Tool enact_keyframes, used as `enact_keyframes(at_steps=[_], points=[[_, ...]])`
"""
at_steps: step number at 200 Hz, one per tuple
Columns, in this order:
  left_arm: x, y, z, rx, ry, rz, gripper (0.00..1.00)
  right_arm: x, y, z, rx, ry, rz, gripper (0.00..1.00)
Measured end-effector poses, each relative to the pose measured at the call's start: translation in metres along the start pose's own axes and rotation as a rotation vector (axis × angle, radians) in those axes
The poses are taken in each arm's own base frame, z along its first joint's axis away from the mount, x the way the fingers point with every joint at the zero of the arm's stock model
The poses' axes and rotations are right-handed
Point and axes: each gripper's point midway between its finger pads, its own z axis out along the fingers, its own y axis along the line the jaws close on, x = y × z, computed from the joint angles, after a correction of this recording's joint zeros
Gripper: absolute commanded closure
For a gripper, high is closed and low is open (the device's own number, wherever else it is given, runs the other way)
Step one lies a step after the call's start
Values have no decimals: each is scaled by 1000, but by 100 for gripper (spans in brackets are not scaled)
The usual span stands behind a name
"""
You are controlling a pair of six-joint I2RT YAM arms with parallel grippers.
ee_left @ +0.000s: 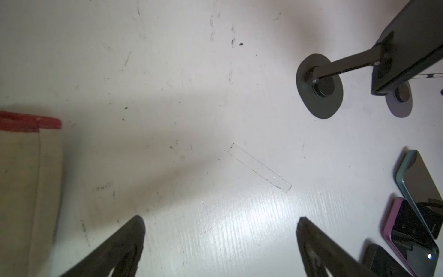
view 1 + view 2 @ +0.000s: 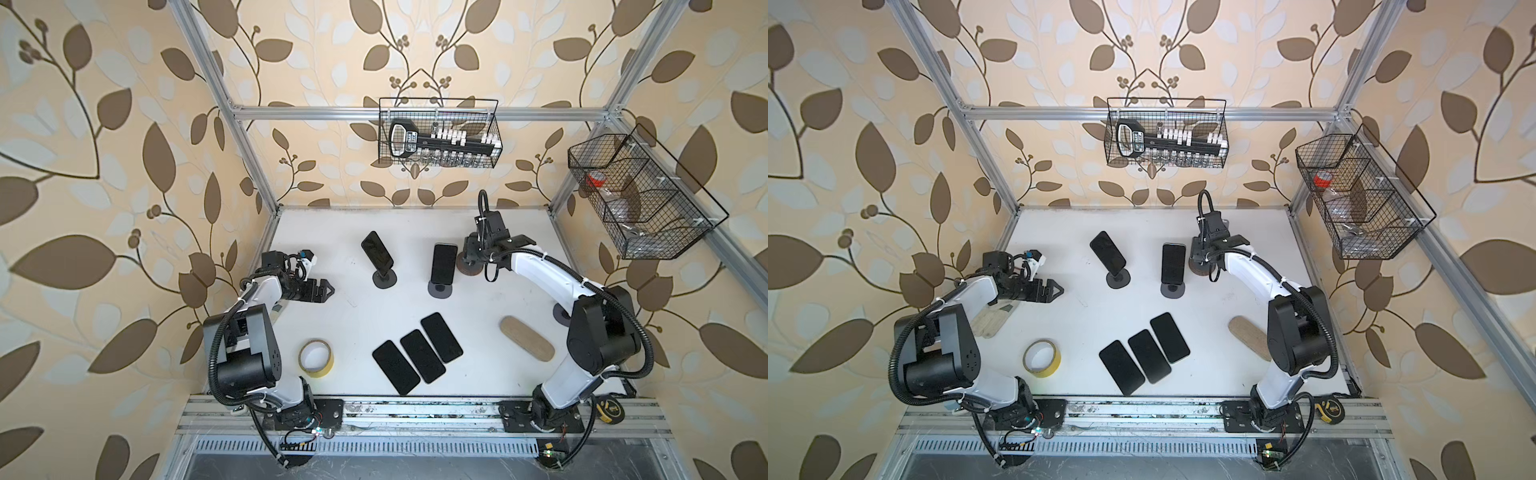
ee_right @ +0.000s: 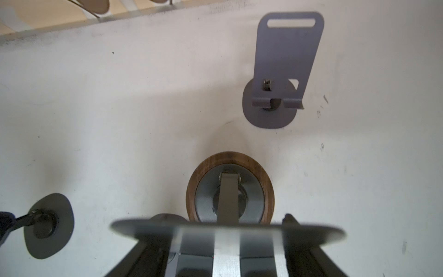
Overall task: Remove the phone from the phone stand
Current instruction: Pick up the phone stand from the center of the table, then place the phone stand at the top-center of the table.
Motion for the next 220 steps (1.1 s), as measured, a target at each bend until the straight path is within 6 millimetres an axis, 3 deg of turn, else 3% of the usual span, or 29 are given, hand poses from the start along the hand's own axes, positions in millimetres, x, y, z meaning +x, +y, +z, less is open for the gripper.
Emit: enact_keyframes(at_steps=[78, 128, 220], points=[[0, 0, 0, 1, 1, 0, 1, -22, 14, 37, -4, -1, -19, 39], [0, 0, 0, 1, 1, 0, 1, -48, 29, 62, -19, -32, -53, 39], [0, -2, 0, 11, -3, 6, 1, -50, 41, 108, -15, -6, -125, 40]])
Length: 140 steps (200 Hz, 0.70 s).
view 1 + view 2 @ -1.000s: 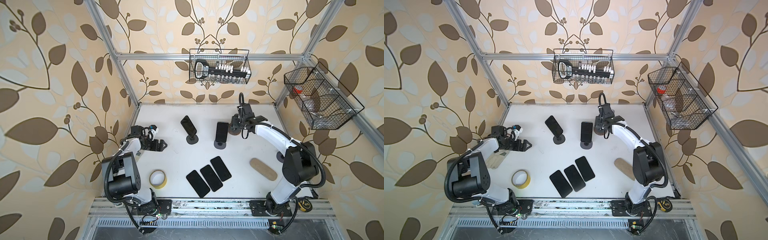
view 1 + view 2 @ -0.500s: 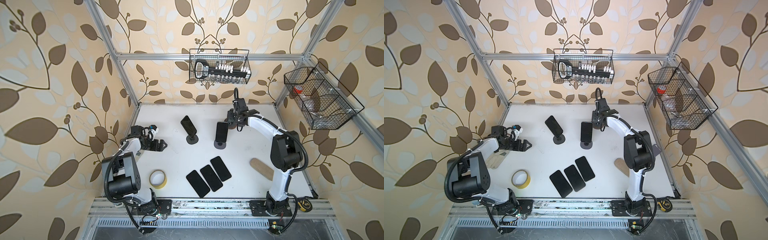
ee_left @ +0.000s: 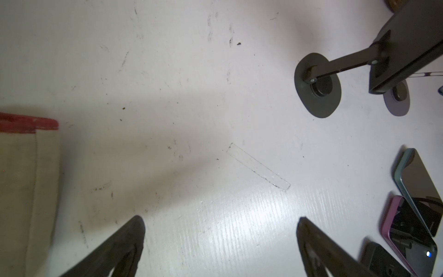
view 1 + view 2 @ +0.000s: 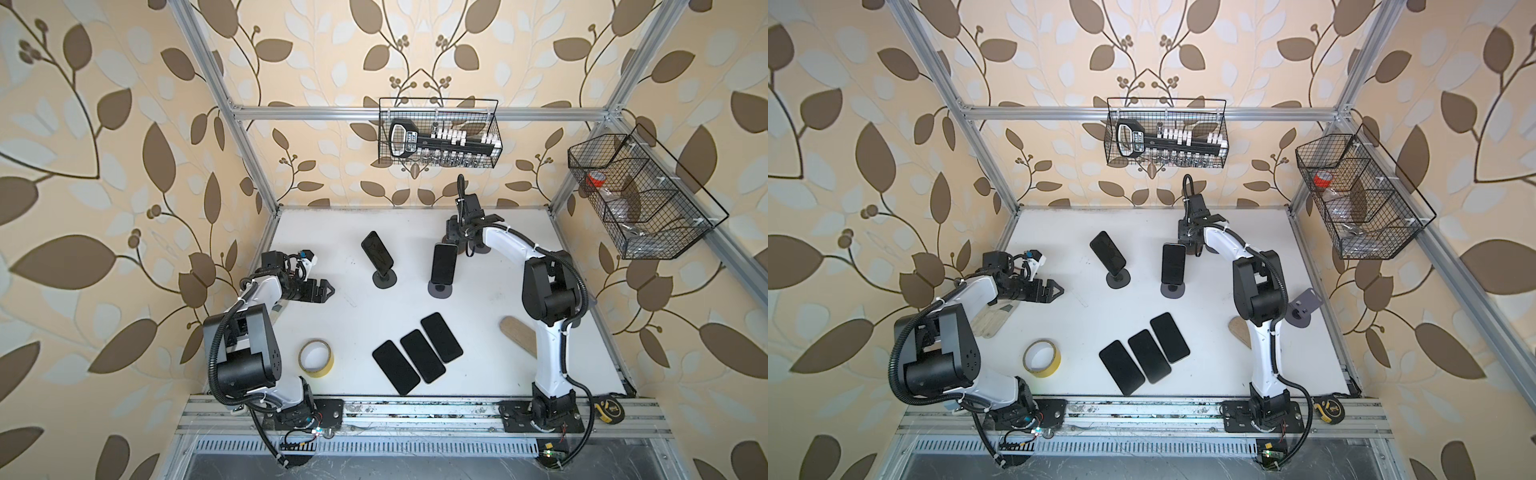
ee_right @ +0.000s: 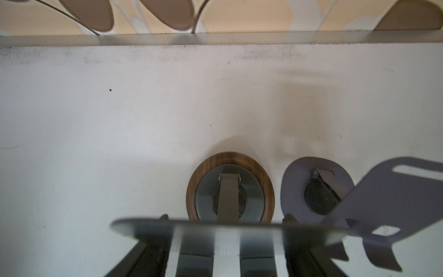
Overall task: Remove the phone from the phone stand
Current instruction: Place the phone stand at the top-center of the table.
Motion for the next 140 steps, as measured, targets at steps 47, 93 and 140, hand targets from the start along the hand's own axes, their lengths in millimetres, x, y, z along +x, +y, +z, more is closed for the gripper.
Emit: enact_keyframes(at_steps=[47, 93, 140], points=[[0, -2, 0, 11, -3, -1, 1, -6, -4, 10, 7, 6, 2, 37], [0, -2, 0, 12, -2, -2, 1, -7, -4, 13, -2, 18, 5, 34], [0, -2, 0, 12, 0, -3, 1, -8, -5, 15, 0, 23, 5, 24]])
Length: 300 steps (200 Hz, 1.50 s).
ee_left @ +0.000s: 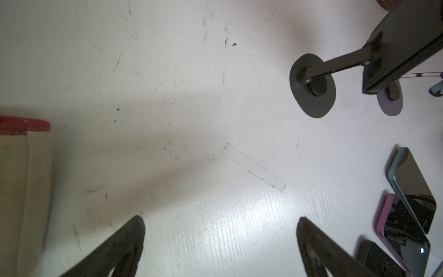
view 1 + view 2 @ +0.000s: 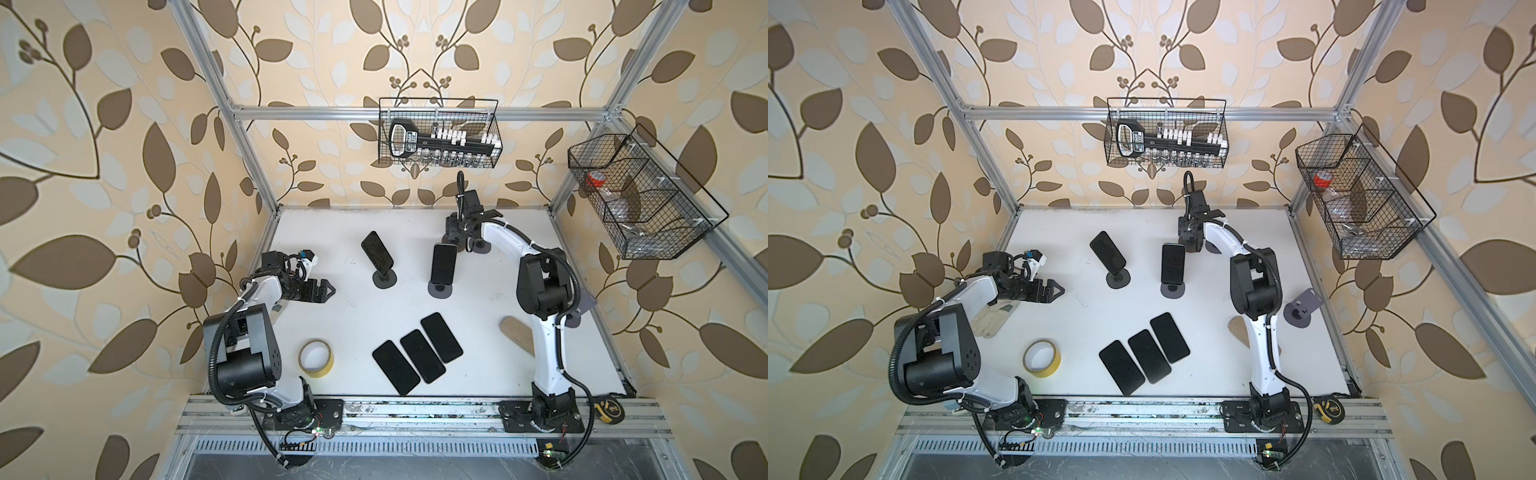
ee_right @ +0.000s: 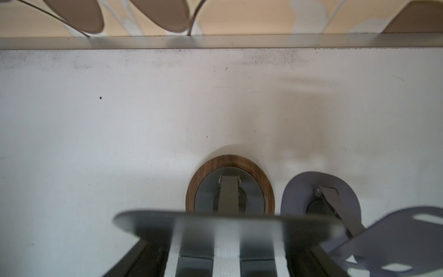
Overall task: Remove the phone from the phone stand
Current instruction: Place the phone stand at the top-center of the table, then remove the phone from the phone stand.
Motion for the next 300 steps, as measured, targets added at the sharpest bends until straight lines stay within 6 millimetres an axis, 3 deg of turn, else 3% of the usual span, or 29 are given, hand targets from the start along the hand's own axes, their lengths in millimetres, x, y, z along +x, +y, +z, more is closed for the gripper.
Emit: enact_keyframes(at_steps=[91, 176, 233, 270, 300], points=[[-2, 2, 1, 2, 3, -3, 1, -7, -3, -9, -1, -19, 5, 13], [-2, 3, 0, -1, 1, -8, 1, -23, -14, -73, -17, -125, 68, 12], [-2, 3, 0, 0, 1, -8, 1, -9, -21, -107, -37, -134, 107, 10], [-2, 3, 0, 0, 0, -7, 1, 2, -16, -151, -68, -166, 103, 10], [-2, 3, 0, -1, 0, -7, 1, 12, 6, -194, -125, -183, 91, 9]])
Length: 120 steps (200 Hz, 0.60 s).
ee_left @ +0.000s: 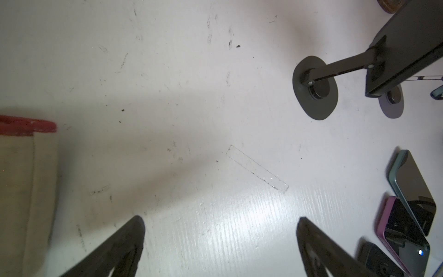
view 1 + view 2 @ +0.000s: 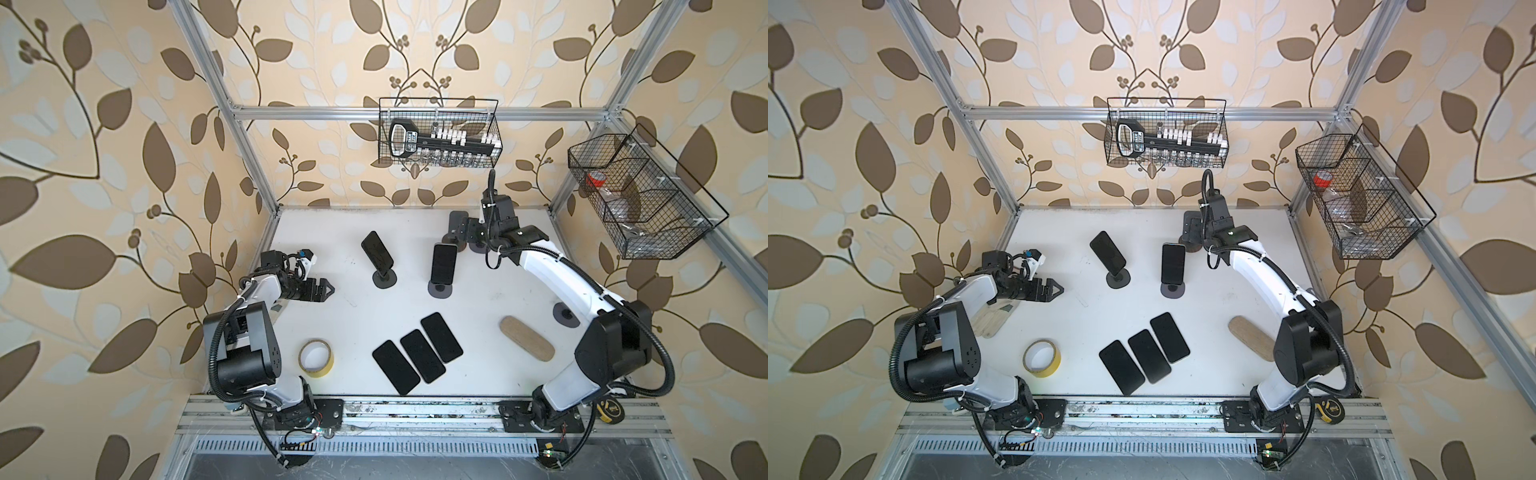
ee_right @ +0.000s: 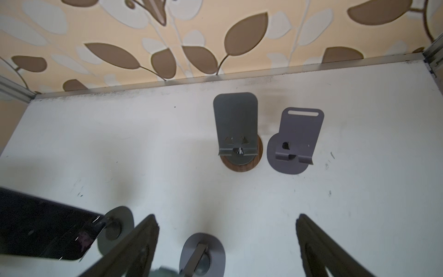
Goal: Remove the phone from the phone stand
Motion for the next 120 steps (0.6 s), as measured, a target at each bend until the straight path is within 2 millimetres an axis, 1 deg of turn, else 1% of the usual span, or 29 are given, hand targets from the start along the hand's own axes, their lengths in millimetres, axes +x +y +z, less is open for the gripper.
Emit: enact_keyframes(at_steps=[12, 26, 44, 54, 69, 102, 120], points=[[0, 0, 0, 0, 0, 0, 1, 5, 17, -18, -36, 7, -12, 6], [0, 0, 0, 0, 0, 0, 1, 14, 41, -41, -72, 0, -41, 0], [0, 1, 0, -3, 0, -1, 1, 26, 72, -71, -121, -21, -93, 0], [-1, 2, 0, -8, -1, -3, 1, 32, 81, -81, -127, -28, -111, 0], [-2, 3, 0, -17, -7, -5, 1, 37, 80, -85, -91, -31, -114, 0], [-4, 6, -2, -40, -22, 3, 1, 42, 53, -81, 82, -56, -138, 0], [-5, 5, -5, -48, -32, 9, 1, 41, 47, -84, 137, -81, -162, 0]])
